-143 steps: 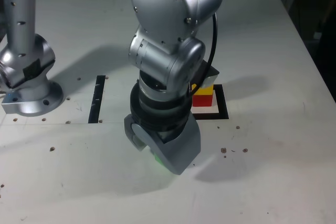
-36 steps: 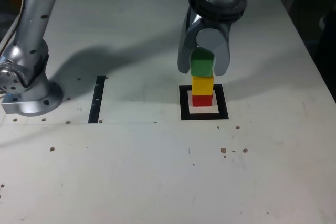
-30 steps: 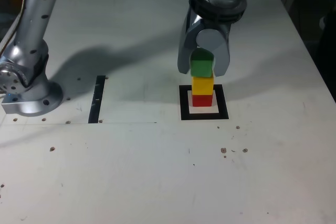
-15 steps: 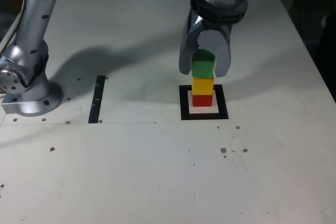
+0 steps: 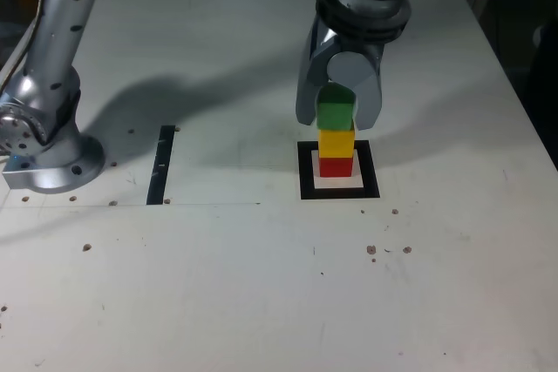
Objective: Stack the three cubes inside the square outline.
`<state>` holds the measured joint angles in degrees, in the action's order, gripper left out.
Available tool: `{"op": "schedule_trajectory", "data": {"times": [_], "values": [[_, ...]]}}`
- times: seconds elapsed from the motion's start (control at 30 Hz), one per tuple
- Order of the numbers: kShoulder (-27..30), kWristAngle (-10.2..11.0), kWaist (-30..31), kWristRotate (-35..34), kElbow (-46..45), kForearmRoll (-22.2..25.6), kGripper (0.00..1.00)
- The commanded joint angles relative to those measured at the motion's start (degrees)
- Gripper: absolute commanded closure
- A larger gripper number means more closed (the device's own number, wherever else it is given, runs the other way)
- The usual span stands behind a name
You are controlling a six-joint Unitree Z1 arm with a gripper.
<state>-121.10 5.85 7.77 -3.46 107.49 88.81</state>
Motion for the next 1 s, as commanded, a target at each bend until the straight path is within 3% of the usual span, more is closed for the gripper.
{"op": "schedule_trajectory", "data": {"times": [0.0, 0.2, 0.5, 0.8, 0.97], "values": [[-0.7, -0.1, -0.1, 0.1, 0.0, 0.0, 0.60], [-0.7, -0.3, -0.1, 0.2, 0.2, 0.0, 0.48], [-0.4, -0.1, -0.2, 0.2, 0.0, 0.0, 0.17], [0.7, 0.3, -0.2, 0.2, 0.0, 0.3, 0.03], [4.4, 0.7, 0.0, 0.1, 0.2, 1.3, 0.01]]}}
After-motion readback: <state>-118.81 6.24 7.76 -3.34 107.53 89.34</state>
